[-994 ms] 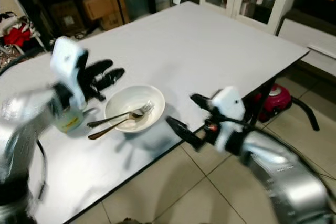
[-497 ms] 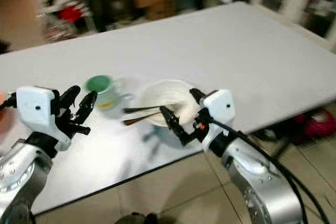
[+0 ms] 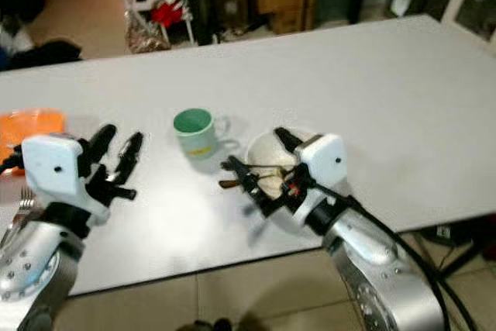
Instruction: Setting the table
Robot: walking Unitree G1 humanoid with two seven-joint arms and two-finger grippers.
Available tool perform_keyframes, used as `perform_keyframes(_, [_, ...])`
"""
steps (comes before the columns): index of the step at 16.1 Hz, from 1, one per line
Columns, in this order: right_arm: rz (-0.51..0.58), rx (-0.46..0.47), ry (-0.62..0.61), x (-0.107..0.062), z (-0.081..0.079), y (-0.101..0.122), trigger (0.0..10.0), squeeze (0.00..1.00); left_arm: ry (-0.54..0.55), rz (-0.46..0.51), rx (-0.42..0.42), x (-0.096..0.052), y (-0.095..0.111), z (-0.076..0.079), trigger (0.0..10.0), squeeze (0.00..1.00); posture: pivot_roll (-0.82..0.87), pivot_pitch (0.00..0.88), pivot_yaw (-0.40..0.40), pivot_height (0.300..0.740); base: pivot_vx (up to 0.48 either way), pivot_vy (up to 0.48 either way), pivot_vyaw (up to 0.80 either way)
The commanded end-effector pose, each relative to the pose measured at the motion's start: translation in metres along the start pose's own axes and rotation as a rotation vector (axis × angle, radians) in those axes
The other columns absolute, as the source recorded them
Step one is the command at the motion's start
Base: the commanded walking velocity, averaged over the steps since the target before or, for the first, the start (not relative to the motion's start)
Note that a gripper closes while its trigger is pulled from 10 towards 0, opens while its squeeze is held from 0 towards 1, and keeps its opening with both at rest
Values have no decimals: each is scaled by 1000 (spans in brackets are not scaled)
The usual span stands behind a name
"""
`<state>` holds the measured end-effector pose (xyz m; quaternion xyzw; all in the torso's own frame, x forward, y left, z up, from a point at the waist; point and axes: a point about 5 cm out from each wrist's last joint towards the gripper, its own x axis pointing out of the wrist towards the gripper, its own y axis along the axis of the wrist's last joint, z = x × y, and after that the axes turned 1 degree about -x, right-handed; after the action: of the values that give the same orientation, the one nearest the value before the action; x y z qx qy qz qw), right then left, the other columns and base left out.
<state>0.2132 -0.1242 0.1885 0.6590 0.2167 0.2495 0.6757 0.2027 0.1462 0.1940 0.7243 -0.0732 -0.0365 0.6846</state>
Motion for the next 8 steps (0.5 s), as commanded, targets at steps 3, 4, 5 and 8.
perform_keyframes(3, [28,-11,40,0,-4,6,10000,0,2,36,24,1,4,0,10000,0,-97,0,109,740,0,0,800])
perform_keyframes(4, [38,-17,24,1,-2,8,10000,0,10,36,38,2,4,-1,10000,0,-96,0,109,740,0,0,800])
perform_keyframes(5, [50,-25,-10,2,1,9,10000,0,28,33,67,2,4,-3,10000,0,-96,0,108,740,0,0,800])
perform_keyframes(8, [66,-33,-136,2,8,9,10000,0,49,8,110,5,0,-5,10000,0,-97,0,108,740,0,0,800])
